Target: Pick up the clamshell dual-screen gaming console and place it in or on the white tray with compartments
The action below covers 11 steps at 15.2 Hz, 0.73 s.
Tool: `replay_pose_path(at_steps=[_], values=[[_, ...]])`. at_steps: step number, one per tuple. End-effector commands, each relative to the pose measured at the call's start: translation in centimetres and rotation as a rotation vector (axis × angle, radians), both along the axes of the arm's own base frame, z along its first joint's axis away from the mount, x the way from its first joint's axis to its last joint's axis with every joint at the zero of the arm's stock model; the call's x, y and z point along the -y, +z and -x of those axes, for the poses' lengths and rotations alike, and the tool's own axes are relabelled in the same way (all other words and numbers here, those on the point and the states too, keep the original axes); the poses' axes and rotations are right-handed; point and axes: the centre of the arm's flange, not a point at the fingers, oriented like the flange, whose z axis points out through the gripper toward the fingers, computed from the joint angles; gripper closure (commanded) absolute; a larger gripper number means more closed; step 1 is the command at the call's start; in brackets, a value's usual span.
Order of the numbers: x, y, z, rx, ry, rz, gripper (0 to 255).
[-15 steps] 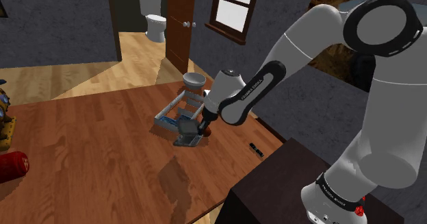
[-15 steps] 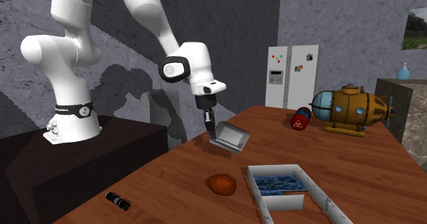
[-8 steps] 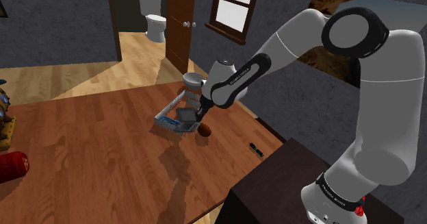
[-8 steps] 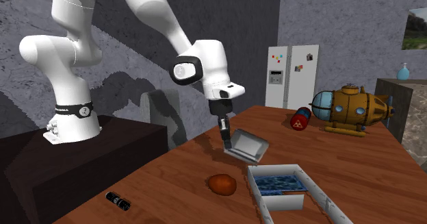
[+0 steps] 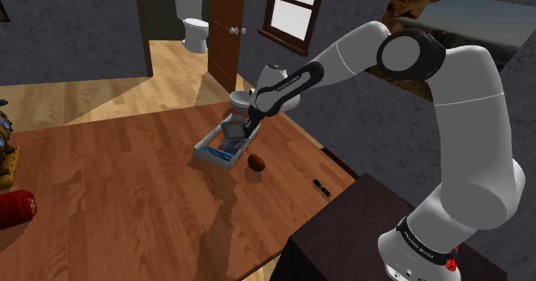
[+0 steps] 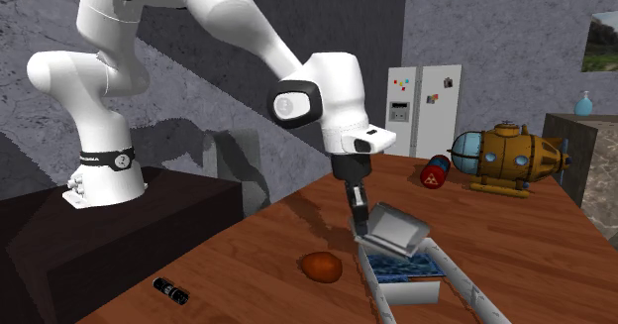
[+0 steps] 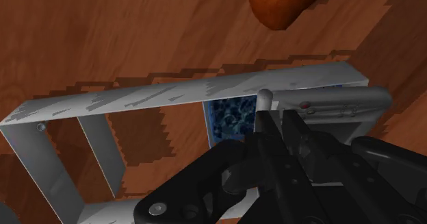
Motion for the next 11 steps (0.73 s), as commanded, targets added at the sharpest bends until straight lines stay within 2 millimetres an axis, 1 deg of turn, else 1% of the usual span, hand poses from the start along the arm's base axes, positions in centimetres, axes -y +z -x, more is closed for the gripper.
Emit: replay_pose_path(at_steps=[1,9,10,11], values=[[1.7,-0.3,-2.3,0.0,0.0,0.0,255],[7.4,-0.6,-11.2,0.0,0.0,0.0,255],[7.8,-0.6,-11.8,0.0,0.0,0.0,255],[7.8,-1.2,-11.8,0.0,0.0,0.0,255]])
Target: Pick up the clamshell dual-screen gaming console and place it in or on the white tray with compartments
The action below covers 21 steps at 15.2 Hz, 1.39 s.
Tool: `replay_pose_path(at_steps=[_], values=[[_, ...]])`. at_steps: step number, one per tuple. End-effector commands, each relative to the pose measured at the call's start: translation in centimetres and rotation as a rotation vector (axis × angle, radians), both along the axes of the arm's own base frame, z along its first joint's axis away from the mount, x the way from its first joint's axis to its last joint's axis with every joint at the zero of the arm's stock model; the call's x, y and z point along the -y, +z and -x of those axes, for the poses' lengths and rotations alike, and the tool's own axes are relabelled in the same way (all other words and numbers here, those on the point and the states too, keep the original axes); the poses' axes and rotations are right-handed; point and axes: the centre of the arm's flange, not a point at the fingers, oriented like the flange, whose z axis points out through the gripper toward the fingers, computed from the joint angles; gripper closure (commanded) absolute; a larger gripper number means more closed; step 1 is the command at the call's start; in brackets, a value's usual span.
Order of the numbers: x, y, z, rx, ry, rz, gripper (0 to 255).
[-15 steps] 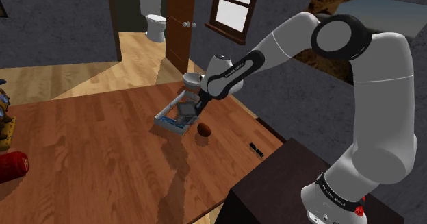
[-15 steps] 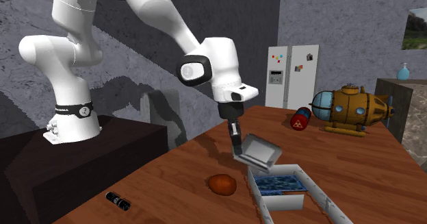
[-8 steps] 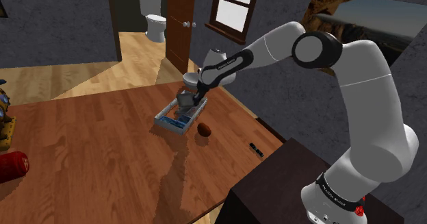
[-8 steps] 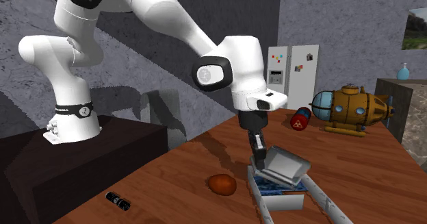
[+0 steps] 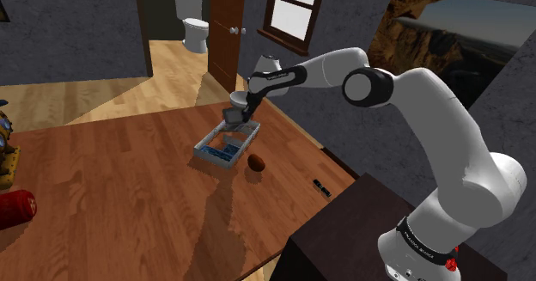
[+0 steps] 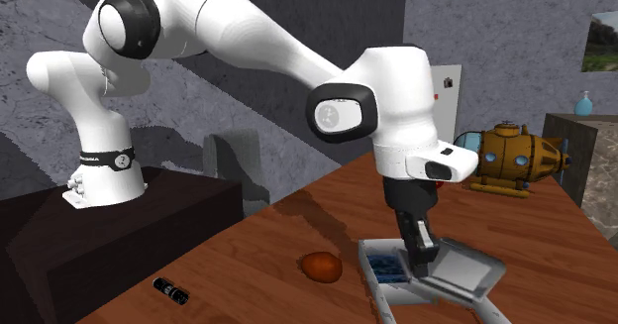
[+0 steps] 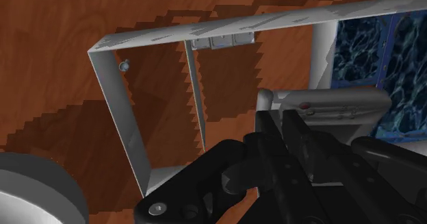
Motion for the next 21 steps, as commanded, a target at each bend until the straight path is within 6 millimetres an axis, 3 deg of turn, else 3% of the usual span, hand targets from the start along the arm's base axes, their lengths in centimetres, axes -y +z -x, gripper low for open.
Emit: replay_pose_path(at_steps=[1,10,17,18,21], values=[[0.4,-0.8,-0.4,0.0,0.0,0.0,255],[0.4,-5.4,-0.4,0.0,0.0,0.0,255],[0.4,-5.4,-0.4,0.0,0.0,0.0,255],[0.4,-5.4,-0.4,0.0,0.0,0.0,0],[0.4,-5.4,-0.4,0.0,0.0,0.0,0]])
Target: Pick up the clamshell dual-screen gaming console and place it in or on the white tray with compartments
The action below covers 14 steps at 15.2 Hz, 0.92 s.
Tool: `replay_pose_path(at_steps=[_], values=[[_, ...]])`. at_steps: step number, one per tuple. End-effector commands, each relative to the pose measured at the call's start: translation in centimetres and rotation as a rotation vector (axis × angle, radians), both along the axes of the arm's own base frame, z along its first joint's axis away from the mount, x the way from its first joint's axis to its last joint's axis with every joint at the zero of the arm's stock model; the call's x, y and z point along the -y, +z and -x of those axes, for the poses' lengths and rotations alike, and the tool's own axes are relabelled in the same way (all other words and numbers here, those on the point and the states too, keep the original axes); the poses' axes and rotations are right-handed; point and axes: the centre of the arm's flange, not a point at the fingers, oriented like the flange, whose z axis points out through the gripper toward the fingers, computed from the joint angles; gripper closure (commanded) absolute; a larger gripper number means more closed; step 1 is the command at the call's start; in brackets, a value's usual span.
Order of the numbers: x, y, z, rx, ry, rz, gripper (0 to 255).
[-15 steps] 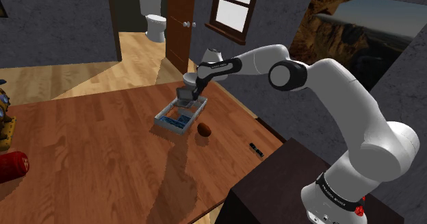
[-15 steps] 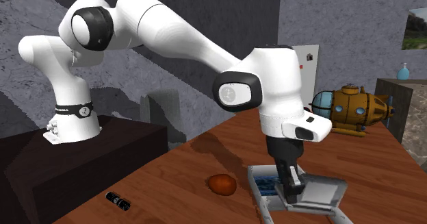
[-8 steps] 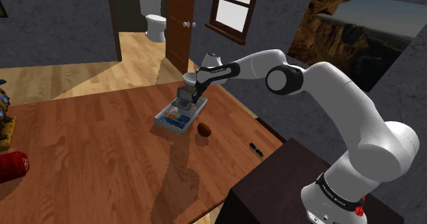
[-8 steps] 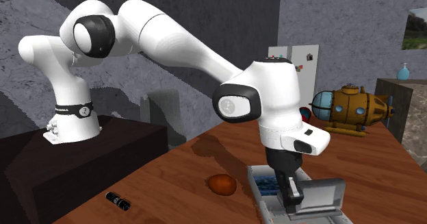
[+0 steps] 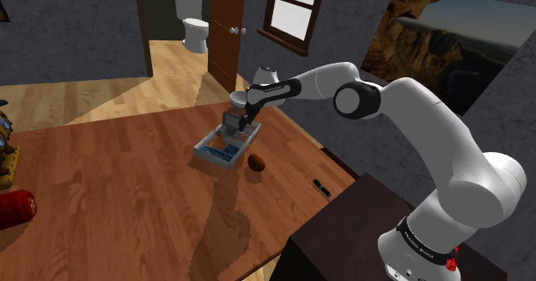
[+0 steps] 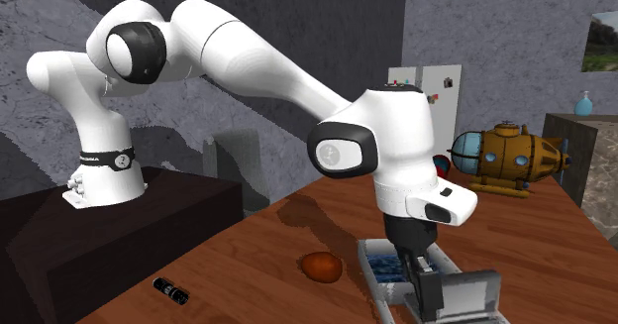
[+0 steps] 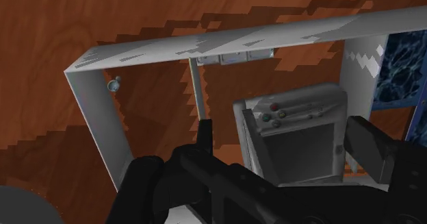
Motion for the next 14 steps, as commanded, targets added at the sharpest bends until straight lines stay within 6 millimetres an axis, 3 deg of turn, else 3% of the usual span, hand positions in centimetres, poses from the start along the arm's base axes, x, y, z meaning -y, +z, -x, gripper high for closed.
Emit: replay_pose_path(at_steps=[1,2,6,14], values=[[0.0,0.0,0.0,0.0,0.0,0.0,0],[-0.1,-0.1,0.0,0.0,0.0,0.0,0],[0.5,4.8,0.8,0.0,0.0,0.0,0],[0.5,4.8,0.8,0.0,0.0,0.0,0]])
